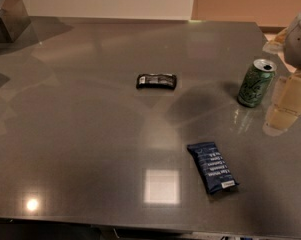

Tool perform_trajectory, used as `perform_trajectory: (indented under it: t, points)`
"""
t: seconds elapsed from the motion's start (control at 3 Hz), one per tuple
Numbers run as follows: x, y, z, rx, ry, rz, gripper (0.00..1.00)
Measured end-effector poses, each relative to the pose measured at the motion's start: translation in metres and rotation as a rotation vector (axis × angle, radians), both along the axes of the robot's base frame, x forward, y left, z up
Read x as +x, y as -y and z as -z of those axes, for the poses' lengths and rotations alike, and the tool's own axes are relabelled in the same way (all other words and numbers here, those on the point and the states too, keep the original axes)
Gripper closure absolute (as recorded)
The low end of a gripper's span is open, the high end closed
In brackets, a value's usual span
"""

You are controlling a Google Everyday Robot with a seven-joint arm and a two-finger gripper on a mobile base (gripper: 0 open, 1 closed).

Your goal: Move rxbar chocolate near rxbar blueberry

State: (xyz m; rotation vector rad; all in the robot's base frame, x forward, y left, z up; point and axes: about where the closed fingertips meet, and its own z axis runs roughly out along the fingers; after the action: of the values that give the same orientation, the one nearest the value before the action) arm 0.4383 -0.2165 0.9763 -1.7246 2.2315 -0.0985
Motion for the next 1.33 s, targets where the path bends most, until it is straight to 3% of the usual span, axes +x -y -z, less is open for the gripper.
perform_trajectory:
  t: [0.33, 0.67, 1.33]
  points:
    - [0.000, 0.000, 0.000, 0.000, 0.001, 0.000, 0.00]
    - [0.022, -0.017, 0.004, 0.022, -0.002, -0.030, 0.00]
    - [0.100, -0.055, 0.032, 0.070, -0.061, -0.066, 0.00]
